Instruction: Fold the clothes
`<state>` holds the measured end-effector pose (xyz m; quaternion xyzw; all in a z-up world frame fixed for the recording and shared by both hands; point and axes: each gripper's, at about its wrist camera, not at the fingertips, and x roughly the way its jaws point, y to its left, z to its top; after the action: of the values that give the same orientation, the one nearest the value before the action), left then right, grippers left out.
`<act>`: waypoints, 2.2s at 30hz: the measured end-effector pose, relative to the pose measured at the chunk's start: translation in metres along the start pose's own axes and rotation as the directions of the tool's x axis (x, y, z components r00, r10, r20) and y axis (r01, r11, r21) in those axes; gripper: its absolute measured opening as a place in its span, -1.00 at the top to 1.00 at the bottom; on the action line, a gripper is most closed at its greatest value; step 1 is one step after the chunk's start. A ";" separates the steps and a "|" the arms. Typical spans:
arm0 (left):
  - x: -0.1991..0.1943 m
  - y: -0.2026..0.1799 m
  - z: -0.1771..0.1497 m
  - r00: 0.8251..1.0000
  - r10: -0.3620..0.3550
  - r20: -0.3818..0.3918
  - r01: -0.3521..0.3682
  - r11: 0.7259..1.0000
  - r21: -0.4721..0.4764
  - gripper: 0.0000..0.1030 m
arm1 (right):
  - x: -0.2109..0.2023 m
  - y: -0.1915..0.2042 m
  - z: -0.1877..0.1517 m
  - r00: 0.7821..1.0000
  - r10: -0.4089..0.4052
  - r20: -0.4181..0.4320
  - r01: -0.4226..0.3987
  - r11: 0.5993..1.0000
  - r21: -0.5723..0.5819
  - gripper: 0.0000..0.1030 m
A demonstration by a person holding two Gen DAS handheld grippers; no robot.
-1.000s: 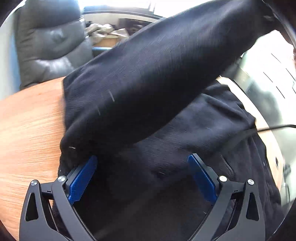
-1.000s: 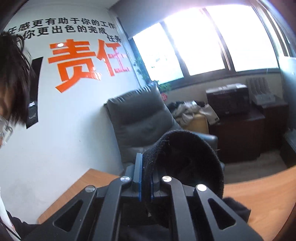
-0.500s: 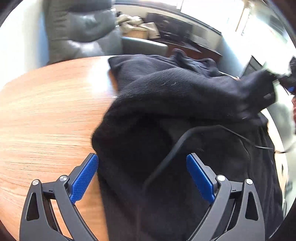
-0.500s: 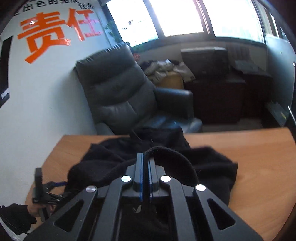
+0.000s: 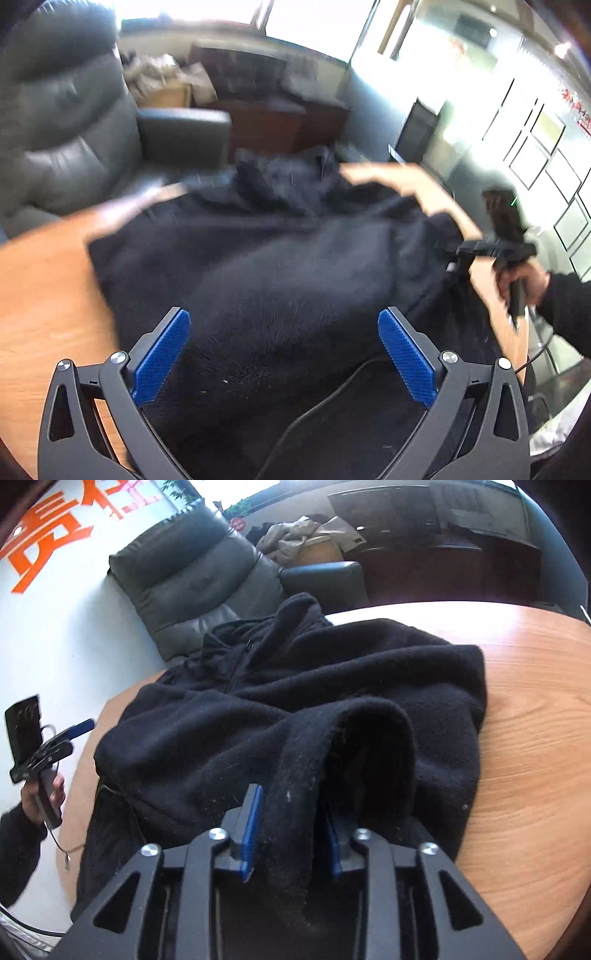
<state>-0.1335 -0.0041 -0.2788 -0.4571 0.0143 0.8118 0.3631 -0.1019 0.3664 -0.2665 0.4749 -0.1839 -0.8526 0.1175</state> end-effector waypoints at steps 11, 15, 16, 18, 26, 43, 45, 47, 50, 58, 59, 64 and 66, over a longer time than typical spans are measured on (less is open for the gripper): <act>0.011 -0.013 -0.048 0.998 0.038 -0.043 -0.036 0.999 0.038 -0.99 | -0.022 -0.003 -0.007 1.000 0.013 0.018 -0.012 0.999 -0.050 0.83; -0.002 -0.021 -0.043 0.997 0.063 -0.045 -0.060 0.996 0.060 -0.99 | -0.009 -0.016 -0.028 0.998 -0.016 -0.053 0.015 1.000 -0.016 0.57; -0.008 -0.023 -0.040 0.998 0.058 -0.031 -0.056 0.996 0.067 -0.99 | -0.017 -0.016 -0.028 0.999 -0.026 -0.046 0.026 1.000 0.000 0.36; -0.021 -0.027 -0.034 0.999 0.042 0.003 -0.042 0.996 0.085 -0.99 | -0.037 -0.017 -0.026 0.997 -0.069 -0.032 0.070 0.997 0.031 0.15; 0.010 -0.019 -0.050 0.996 0.060 -0.063 -0.054 0.995 0.088 -0.99 | -0.062 0.072 0.028 0.988 -0.014 0.153 0.043 0.980 -0.192 -0.41; -0.022 -0.041 -0.062 0.978 0.200 0.054 -0.200 0.980 -0.002 -1.00 | 0.060 0.067 0.070 0.981 -0.161 0.110 0.179 0.966 -0.186 -0.33; -0.031 -0.047 -0.042 0.978 0.173 0.116 -0.177 0.984 0.020 -1.00 | 0.074 0.083 0.087 0.987 -0.109 0.119 0.133 0.966 -0.220 -0.33; -0.024 -0.042 -0.024 0.980 0.155 0.123 -0.159 0.987 0.023 -1.00 | 0.109 0.072 0.087 0.990 -0.134 0.051 0.140 0.975 -0.171 -0.29; 0.015 -0.017 -0.011 0.987 0.157 0.043 -0.156 0.987 -0.026 -1.00 | 0.122 0.042 0.079 0.978 -0.192 0.079 0.198 0.978 -0.063 0.01; 0.031 -0.013 -0.038 0.983 0.182 0.020 -0.182 0.983 -0.012 -0.99 | 0.098 0.018 0.093 0.919 -0.369 0.140 0.366 0.929 0.050 0.04; 0.029 -0.012 -0.038 0.983 0.180 0.018 -0.180 0.984 -0.017 -0.99 | 0.091 0.024 0.099 0.926 -0.333 0.178 0.330 0.943 0.046 -0.04; 0.010 -0.026 -0.017 0.980 0.189 0.067 -0.191 0.981 0.020 -1.00 | 0.134 0.037 0.121 0.949 -0.286 0.131 0.296 0.953 -0.058 -0.40; 0.004 -0.030 0.004 0.978 0.177 0.110 -0.181 0.983 0.035 -1.00 | 0.154 0.027 0.124 0.951 -0.295 0.097 0.300 0.953 -0.044 -0.40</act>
<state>-0.1192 0.0219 -0.2704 -0.4016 0.0541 0.8640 0.2989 -0.2873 0.3091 -0.3133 0.4548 -0.0904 -0.8860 -0.0067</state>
